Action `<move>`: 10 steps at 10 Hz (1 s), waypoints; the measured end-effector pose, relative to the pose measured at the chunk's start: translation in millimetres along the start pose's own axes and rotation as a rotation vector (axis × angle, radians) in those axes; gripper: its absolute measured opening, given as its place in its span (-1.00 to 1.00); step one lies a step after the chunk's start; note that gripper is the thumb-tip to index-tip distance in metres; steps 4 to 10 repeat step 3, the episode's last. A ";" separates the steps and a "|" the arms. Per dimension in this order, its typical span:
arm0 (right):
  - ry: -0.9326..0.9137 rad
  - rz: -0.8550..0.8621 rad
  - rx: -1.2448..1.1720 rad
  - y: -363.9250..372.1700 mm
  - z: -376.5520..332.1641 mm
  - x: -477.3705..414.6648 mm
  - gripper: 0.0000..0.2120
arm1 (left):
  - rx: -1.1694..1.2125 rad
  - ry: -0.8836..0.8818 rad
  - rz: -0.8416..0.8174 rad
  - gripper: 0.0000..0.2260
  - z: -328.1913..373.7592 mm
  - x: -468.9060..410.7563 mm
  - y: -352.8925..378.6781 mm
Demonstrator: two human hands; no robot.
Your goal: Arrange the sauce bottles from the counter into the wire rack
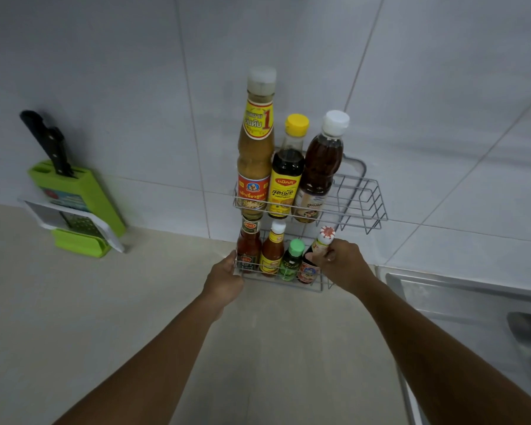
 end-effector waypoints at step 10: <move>0.060 0.089 -0.100 -4.9 7.0 37.3 -0.44 | -0.126 0.116 -0.124 -0.46 30.3 36.1 -14.0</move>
Point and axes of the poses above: each hand's wrist, its own x-axis away from the middle knuckle, its own y-axis out of the palm, z = x × y, the point moved 7 cm from there along -x, towards the middle knuckle, and after that the axes turned 11 degrees about y, right-handed, at the moved point
